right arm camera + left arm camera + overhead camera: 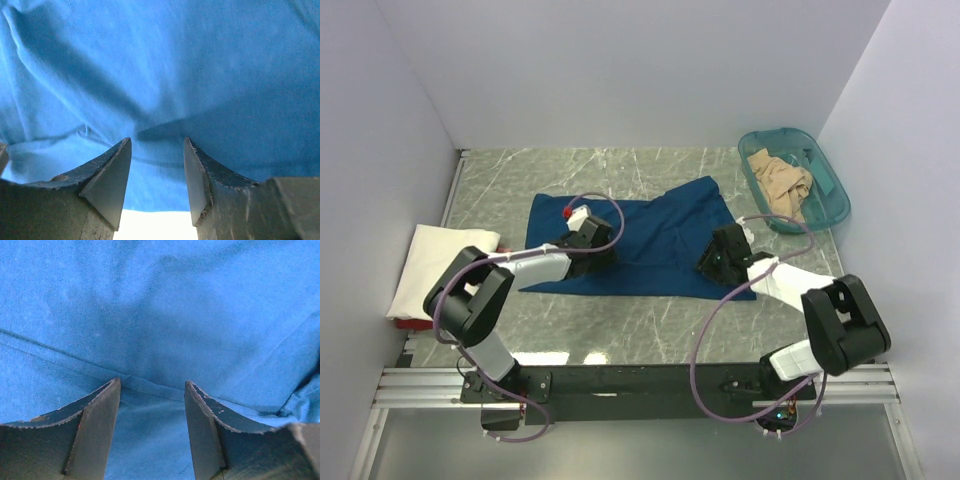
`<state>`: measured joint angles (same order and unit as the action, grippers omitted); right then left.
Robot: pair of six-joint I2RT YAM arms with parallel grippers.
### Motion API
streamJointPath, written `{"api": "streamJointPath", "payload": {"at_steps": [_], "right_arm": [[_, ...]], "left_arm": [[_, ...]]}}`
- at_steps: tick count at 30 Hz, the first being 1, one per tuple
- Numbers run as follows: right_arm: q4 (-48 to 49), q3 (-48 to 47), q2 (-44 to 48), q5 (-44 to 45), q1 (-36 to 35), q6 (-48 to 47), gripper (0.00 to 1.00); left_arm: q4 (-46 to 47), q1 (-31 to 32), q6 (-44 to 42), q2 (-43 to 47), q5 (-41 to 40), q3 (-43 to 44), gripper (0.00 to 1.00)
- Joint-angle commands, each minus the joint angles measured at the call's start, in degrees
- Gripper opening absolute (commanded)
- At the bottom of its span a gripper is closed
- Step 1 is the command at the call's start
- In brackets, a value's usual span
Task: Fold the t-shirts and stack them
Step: Fold the tshirt
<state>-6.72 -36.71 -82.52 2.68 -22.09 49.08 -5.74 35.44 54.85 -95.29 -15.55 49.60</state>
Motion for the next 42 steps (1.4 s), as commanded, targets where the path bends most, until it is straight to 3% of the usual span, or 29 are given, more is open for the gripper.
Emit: {"api": "streamJointPath", "payload": {"at_steps": [1,10,19,23,26,28,33,38,42], "right_arm": [[0.66,3.57,4.11,-1.62,0.03,4.44,0.54],[-4.00,13.93,14.57,-0.57,0.29,6.55,0.54],[-10.93,22.37,32.50,-0.92,0.38,8.58,0.54],[-13.58,21.42,39.27,-0.75,0.29,7.53,0.54],[-14.89,16.60,39.98,-0.14,0.38,4.90,0.54],[-14.90,11.42,38.33,0.48,0.38,3.40,0.54],[-9.28,-5.07,29.28,0.75,0.73,-5.38,0.54],[-10.06,-24.43,8.46,-2.31,4.23,-13.65,0.54],[-11.99,-39.10,-4.21,-7.50,5.38,-16.55,0.53]], "left_arm": [[-2.53,2.88,4.82,1.41,-0.97,-3.80,0.61],[-2.52,7.09,12.64,8.62,-2.20,-13.03,0.61],[-5.33,12.37,21.70,16.09,-4.05,-20.16,0.62],[-9.28,12.20,21.97,19.25,-8.42,-18.32,0.67],[-14.99,11.15,19.07,20.84,-12.55,-11.92,0.69],[-18.07,9.57,16.45,21.28,-14.15,-6.64,0.70],[-16.86,-2.20,9.32,19.71,-12.49,3.47,0.70],[-20.62,-13.79,6.23,10.06,-12.57,15.84,0.64],[-24.05,-18.38,7.64,2.40,-14.24,22.37,0.61]]}}
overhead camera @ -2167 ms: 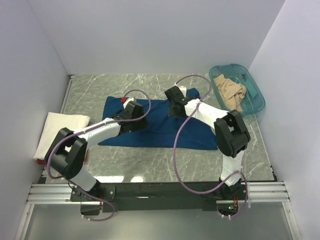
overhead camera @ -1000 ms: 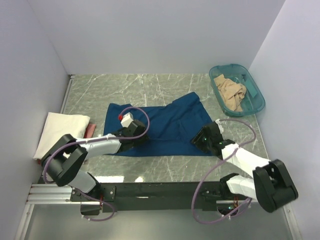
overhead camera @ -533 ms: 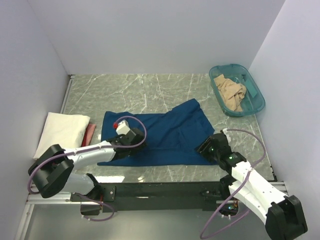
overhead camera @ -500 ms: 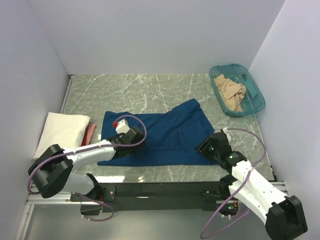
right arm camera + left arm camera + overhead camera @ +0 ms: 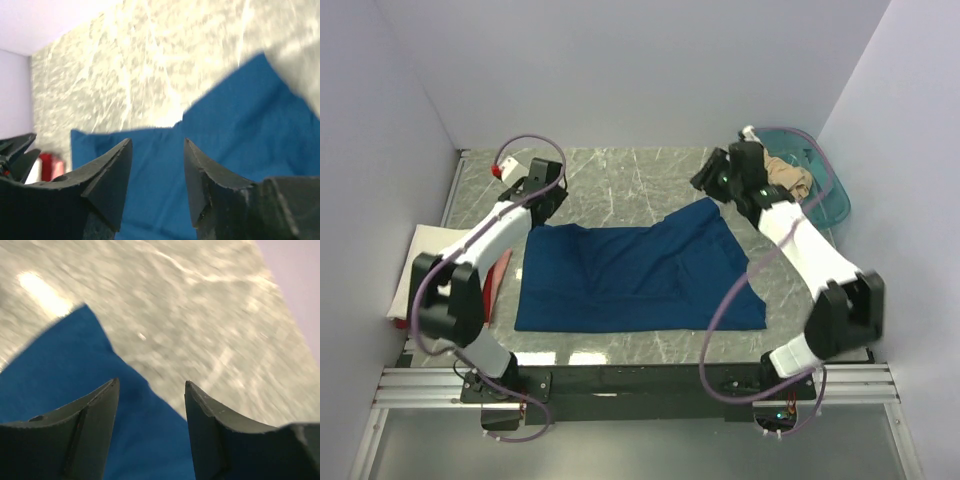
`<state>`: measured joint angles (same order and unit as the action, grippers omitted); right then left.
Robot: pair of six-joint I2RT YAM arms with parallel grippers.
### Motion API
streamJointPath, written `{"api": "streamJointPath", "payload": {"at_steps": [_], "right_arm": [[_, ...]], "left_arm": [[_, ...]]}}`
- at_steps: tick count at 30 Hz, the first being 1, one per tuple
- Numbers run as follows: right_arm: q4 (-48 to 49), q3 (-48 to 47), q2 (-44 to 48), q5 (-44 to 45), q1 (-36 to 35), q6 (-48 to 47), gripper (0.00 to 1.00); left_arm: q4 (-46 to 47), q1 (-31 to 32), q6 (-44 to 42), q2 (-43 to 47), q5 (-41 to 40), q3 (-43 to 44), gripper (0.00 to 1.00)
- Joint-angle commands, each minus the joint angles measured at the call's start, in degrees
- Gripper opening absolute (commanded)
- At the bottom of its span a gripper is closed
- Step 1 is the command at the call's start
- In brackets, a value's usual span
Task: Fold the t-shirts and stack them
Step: Fold the tshirt
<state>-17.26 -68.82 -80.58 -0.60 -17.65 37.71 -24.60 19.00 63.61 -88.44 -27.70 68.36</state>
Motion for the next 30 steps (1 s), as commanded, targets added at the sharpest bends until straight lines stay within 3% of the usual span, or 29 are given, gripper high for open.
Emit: {"api": "streamJointPath", "payload": {"at_steps": [1,6,16,25,30], "right_arm": [[-1.90,-8.77,-10.17,-5.28,0.95,-6.06,0.52],[-3.66,-14.59,-16.97,-7.92,0.95,-7.30,0.51],[-3.14,-13.28,-18.39,-9.42,2.00,-8.62,0.50],[-2.52,-11.69,-18.56,-10.91,2.62,-8.36,0.49],[-2.78,-11.60,-18.57,-11.00,2.80,-8.53,0.48]], "left_arm": [[-5.89,-2.65,-0.52,-6.02,-2.44,4.76,0.60],[-11.17,-7.05,1.59,-16.75,-2.71,12.49,0.59],[-16.09,-10.48,3.10,-30.37,-1.74,22.87,0.55],[-14.87,-10.48,2.39,-31.88,-0.42,20.16,0.51],[-13.81,-10.30,2.13,-31.62,1.25,18.04,0.35]]}}
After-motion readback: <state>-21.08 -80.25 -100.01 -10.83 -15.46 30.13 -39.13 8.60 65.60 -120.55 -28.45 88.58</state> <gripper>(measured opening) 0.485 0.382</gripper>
